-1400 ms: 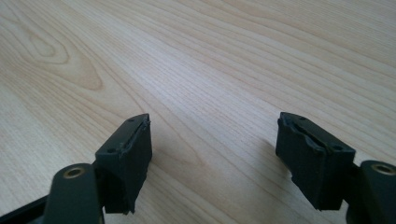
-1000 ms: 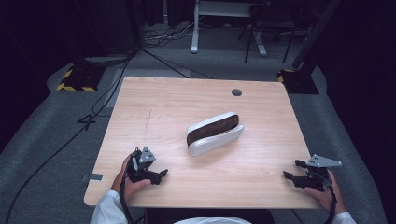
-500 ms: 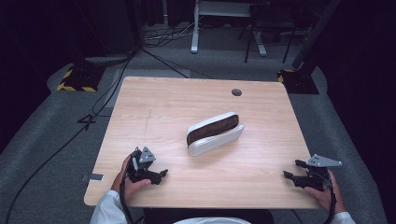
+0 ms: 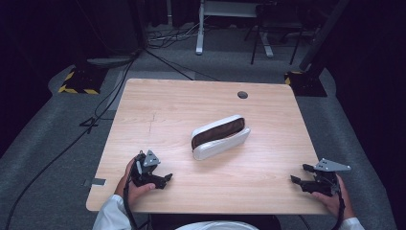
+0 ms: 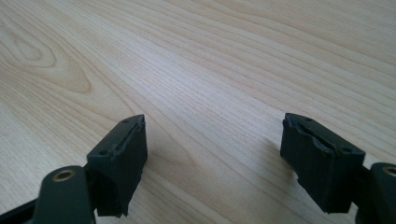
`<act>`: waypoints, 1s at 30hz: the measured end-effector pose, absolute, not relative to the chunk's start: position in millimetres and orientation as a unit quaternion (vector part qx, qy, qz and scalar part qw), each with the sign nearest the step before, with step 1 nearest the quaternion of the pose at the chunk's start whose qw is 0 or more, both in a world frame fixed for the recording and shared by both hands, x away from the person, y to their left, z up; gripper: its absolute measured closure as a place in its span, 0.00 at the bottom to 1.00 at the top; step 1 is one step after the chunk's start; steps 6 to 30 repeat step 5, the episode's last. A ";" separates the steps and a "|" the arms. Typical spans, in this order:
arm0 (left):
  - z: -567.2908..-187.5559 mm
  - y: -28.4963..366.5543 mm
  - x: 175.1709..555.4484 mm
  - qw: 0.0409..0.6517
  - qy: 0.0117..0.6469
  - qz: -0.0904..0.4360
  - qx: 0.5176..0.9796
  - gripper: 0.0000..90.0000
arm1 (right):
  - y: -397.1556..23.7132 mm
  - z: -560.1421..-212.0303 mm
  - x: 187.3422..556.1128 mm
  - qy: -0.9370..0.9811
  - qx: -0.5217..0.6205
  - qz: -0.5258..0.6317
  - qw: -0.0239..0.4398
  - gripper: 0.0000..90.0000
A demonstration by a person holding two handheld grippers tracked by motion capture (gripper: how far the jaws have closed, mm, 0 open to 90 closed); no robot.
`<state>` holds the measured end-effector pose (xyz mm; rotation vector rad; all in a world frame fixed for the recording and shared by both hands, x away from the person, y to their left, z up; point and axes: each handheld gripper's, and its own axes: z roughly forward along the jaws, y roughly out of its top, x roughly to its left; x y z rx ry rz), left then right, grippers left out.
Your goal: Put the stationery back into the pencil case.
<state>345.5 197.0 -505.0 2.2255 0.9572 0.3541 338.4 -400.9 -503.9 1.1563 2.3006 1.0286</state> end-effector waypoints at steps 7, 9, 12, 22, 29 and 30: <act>-505.0 196.8 345.6 0.339 0.369 0.137 0.855 0.11 | -401.0 -503.9 338.5 0.816 0.410 0.365 0.184 0.26; -505.0 196.8 345.6 0.339 0.369 0.137 0.855 0.11 | -401.0 -503.9 338.5 0.816 0.410 0.365 0.184 0.26; -505.0 196.8 345.6 0.339 0.369 0.137 0.855 0.11 | -401.0 -503.9 338.5 0.816 0.410 0.365 0.184 0.26; -505.0 196.8 345.6 0.339 0.369 0.137 0.855 0.11 | -401.0 -503.9 338.5 0.816 0.410 0.365 0.184 0.26; -505.0 196.8 345.6 0.339 0.369 0.137 0.855 0.11 | -401.0 -503.9 338.5 0.816 0.410 0.365 0.184 0.26; -505.0 196.8 345.6 0.339 0.369 0.137 0.855 0.11 | -401.0 -503.9 338.5 0.816 0.410 0.365 0.184 0.26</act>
